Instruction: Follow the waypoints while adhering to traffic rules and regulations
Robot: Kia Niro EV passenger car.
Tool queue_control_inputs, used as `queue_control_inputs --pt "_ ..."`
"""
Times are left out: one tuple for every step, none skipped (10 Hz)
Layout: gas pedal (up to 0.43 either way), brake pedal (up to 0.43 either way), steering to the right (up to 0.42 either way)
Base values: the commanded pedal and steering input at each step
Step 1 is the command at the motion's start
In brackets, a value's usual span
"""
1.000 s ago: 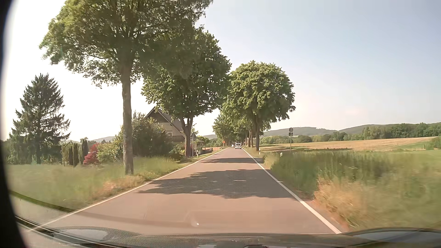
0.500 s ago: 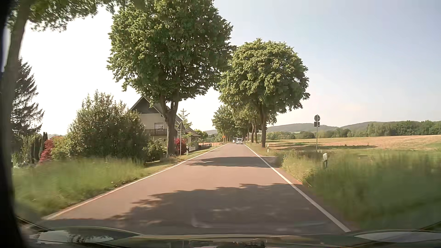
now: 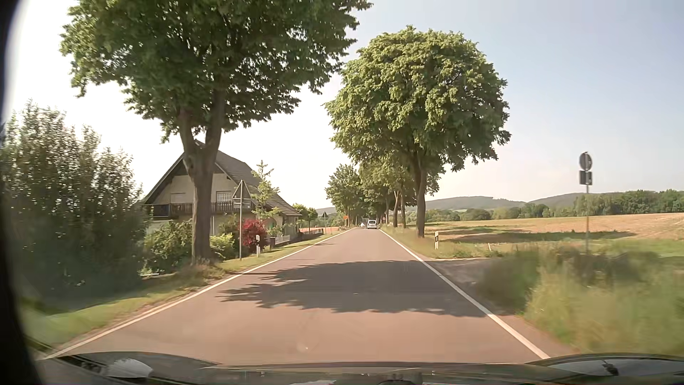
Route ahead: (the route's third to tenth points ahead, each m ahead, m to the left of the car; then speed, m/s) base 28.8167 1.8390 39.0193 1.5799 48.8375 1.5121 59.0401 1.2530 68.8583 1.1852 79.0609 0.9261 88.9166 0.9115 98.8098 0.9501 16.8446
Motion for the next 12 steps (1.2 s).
queue_control_inputs --pt "0.209 0.000 0.005" --pt "0.197 0.000 0.005" --pt "0.157 0.000 0.005" --pt "0.098 0.000 0.005" --pt "0.087 0.000 0.005" --pt "0.087 0.000 0.005" --pt "0.087 0.000 0.005" --pt "0.098 0.000 0.005" --pt "0.118 0.000 0.005" --pt "0.138 0.000 0.004" --pt "0.157 0.000 0.004" --pt "0.177 0.000 0.004"
